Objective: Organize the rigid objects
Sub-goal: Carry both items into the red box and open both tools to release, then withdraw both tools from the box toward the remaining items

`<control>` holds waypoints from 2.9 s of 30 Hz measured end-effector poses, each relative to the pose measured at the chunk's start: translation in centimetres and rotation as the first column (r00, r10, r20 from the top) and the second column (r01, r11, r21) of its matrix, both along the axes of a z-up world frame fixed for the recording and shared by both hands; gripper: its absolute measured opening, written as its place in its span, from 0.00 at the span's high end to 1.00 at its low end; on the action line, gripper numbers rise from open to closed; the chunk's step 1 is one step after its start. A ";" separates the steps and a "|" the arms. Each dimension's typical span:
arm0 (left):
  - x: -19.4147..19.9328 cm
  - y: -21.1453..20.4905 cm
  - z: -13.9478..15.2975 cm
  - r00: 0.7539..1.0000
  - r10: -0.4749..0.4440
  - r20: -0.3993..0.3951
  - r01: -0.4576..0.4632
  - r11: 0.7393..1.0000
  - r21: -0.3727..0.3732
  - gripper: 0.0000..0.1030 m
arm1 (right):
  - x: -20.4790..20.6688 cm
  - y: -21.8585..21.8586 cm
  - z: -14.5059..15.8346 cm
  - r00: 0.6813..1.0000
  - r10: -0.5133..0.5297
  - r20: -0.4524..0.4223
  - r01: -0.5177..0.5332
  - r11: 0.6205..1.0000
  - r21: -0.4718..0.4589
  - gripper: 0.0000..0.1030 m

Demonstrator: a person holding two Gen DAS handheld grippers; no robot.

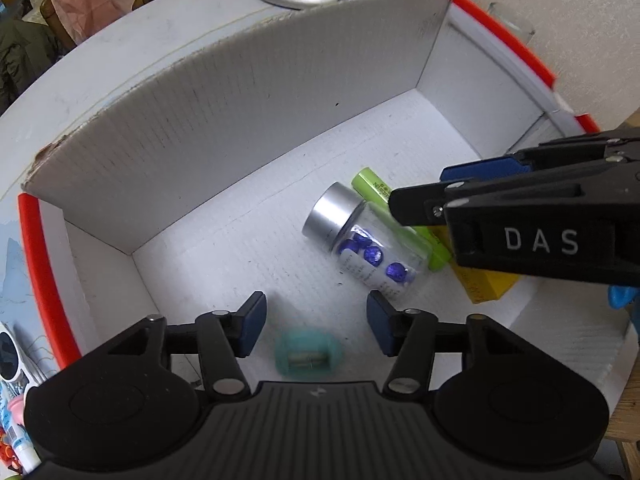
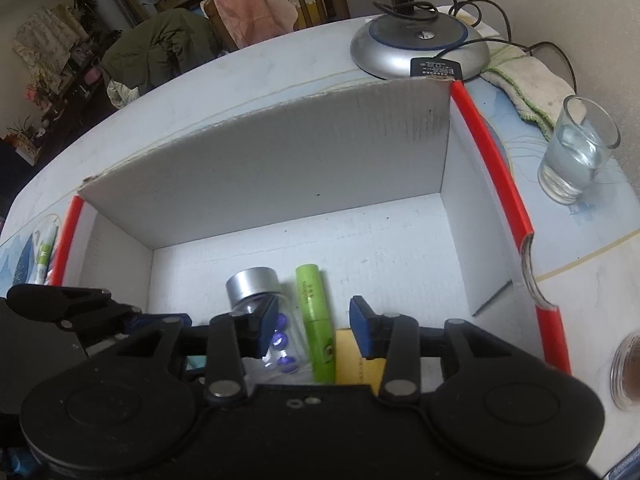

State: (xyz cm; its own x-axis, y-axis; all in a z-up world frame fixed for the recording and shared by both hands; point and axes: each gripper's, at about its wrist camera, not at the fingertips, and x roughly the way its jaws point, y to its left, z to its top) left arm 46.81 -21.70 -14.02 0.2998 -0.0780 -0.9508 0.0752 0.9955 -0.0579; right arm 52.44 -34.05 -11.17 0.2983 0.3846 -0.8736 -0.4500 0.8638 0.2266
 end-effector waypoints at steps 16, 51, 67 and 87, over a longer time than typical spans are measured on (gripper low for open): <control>-6.1 1.6 6.2 0.978 0.054 0.202 -0.036 0.995 -0.091 0.47 | -3.9 -0.2 4.3 0.996 0.047 0.081 -0.053 0.996 0.076 0.37; -24.4 14.5 13.6 0.876 0.230 0.424 -0.164 0.969 -0.187 0.21 | -19.4 6.7 10.5 0.967 0.111 0.229 -0.155 0.971 0.181 0.12; -29.1 23.5 11.3 0.832 0.344 0.435 -0.307 0.939 -0.156 0.01 | -24.5 15.3 7.4 0.967 0.179 0.184 -0.205 0.969 0.139 0.09; -30.1 28.1 3.5 0.847 0.376 0.375 -0.360 0.926 -0.116 0.01 | -22.0 23.1 0.5 0.993 0.029 0.115 -0.030 1.000 0.005 0.10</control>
State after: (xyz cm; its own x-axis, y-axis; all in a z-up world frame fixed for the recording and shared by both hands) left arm 16.68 6.41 -10.50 0.6537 0.0755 -0.7530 -0.2720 0.9520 -0.1407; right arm 30.45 -10.92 -10.64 0.3853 0.4005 -0.8313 -0.4985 0.8485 0.1777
